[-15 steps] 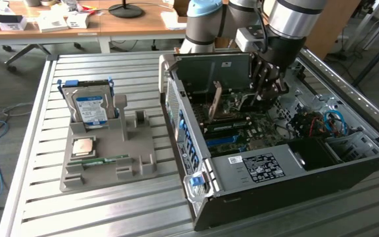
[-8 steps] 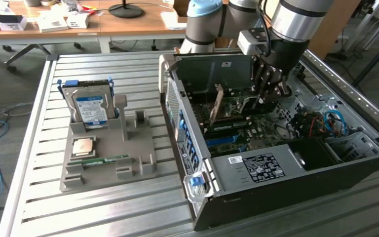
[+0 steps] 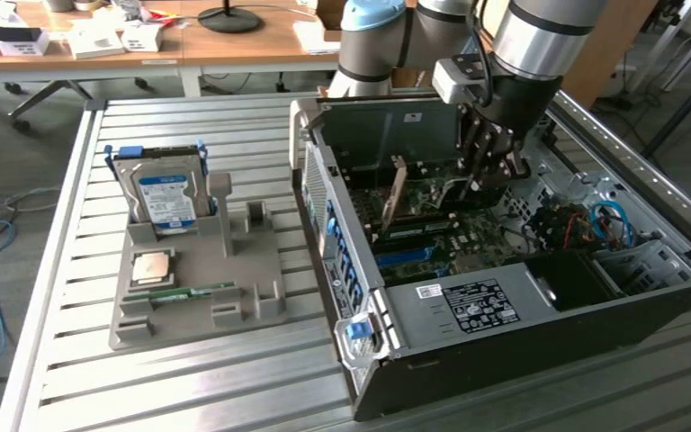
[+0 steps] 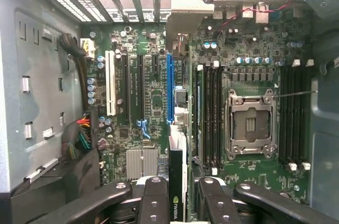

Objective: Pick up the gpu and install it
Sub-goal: 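Insert the gpu into the slot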

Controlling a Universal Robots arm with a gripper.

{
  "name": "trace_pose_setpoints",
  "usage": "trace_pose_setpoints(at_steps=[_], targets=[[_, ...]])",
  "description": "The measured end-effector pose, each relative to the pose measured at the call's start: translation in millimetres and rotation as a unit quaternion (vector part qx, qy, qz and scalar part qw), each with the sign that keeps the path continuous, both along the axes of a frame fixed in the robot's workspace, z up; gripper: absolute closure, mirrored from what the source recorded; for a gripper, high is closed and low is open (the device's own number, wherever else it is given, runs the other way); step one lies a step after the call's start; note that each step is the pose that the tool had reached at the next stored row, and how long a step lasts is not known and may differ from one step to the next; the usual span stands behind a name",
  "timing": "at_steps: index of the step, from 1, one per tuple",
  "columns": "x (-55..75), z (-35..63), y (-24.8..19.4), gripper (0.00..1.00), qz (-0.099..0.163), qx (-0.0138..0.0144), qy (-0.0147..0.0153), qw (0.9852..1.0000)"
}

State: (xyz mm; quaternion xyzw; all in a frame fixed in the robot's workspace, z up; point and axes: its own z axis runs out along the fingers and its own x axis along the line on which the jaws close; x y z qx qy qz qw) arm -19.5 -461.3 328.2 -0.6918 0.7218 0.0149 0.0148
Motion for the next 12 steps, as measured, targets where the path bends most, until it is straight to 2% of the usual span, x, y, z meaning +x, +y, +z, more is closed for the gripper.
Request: trace_pose_setpoints(at_steps=[12], targets=[[0.0,-18.3,0.0,0.74,0.000,0.0001,0.0000,1.0000]])
